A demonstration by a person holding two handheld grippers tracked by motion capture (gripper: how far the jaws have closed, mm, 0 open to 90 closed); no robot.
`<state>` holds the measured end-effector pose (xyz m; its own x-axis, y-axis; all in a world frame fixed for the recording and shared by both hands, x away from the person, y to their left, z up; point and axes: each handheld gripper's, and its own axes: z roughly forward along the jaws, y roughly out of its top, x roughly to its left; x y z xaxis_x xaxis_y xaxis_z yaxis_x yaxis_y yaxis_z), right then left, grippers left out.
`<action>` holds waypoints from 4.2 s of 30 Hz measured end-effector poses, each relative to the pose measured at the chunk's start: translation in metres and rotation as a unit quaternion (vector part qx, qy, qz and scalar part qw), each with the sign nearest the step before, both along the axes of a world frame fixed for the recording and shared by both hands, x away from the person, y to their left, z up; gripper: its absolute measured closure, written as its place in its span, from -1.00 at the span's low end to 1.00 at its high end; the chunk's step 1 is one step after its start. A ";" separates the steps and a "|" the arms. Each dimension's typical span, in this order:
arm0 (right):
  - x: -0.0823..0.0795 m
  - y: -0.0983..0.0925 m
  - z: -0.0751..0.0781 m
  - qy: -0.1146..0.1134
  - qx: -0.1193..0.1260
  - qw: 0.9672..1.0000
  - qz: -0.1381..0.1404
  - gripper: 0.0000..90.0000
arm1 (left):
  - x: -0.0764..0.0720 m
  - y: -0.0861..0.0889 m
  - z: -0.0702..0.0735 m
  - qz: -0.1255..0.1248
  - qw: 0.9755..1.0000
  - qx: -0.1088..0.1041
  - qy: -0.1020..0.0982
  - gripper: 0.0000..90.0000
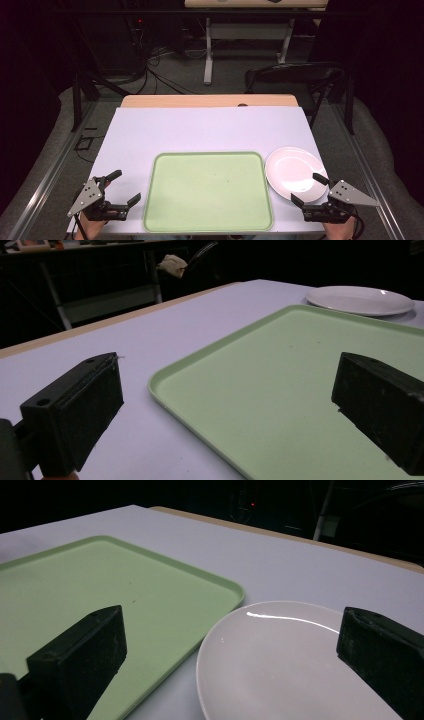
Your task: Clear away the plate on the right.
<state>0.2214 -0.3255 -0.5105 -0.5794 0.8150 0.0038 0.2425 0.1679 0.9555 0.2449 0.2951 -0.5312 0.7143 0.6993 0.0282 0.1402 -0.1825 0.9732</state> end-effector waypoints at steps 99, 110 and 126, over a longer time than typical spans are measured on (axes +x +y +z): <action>0.022 -0.069 -0.057 0.233 0.294 0.886 -0.273 -0.50 | 0.002 -0.002 -0.003 0.005 1.000 0.017 0.005 -1.00; 0.026 -0.075 -0.062 0.250 0.327 0.862 -0.295 -0.17 | 0.002 -0.002 -0.003 0.006 1.000 0.014 0.004 -1.00; 0.032 -0.078 -0.066 0.274 0.367 0.834 -0.307 0.18 | 0.002 -0.003 -0.002 0.006 1.000 0.014 0.002 -1.00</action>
